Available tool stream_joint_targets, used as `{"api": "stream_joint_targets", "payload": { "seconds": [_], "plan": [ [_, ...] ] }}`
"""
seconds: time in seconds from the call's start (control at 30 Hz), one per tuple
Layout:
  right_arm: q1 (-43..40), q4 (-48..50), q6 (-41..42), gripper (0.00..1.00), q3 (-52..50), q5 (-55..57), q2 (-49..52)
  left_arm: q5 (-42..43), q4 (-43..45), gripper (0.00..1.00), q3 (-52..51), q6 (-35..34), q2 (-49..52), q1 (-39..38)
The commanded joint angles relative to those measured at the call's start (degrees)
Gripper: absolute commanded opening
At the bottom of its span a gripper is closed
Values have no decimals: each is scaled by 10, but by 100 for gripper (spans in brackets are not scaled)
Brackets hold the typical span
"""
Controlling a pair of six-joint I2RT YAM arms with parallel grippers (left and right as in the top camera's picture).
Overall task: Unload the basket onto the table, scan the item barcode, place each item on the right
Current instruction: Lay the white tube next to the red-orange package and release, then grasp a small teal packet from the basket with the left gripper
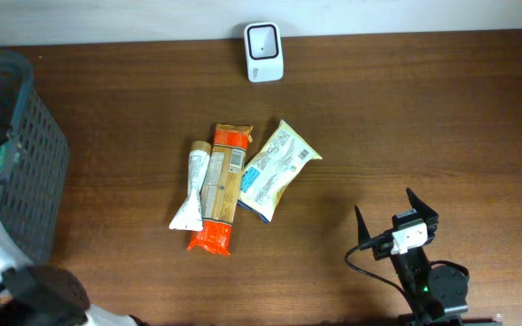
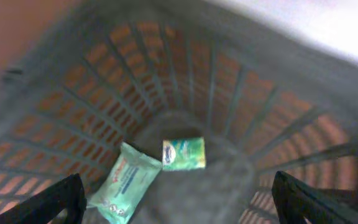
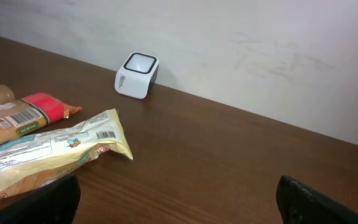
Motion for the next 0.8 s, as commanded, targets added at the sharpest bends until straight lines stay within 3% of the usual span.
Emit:
{"api": "stream_joint_targets", "payload": {
  "seconds": [0.0, 0.27, 0.77],
  "plan": [
    [-4, -2, 2, 98, -5, 3, -4, 85, -5, 93, -5, 86, 65, 38],
    [-4, -2, 2, 99, -5, 3, -4, 141, 25, 99, -5, 181, 185, 80],
    [-4, -2, 2, 99, -5, 3, -4, 169, 129, 89, -5, 181, 313, 69]
  ]
}}
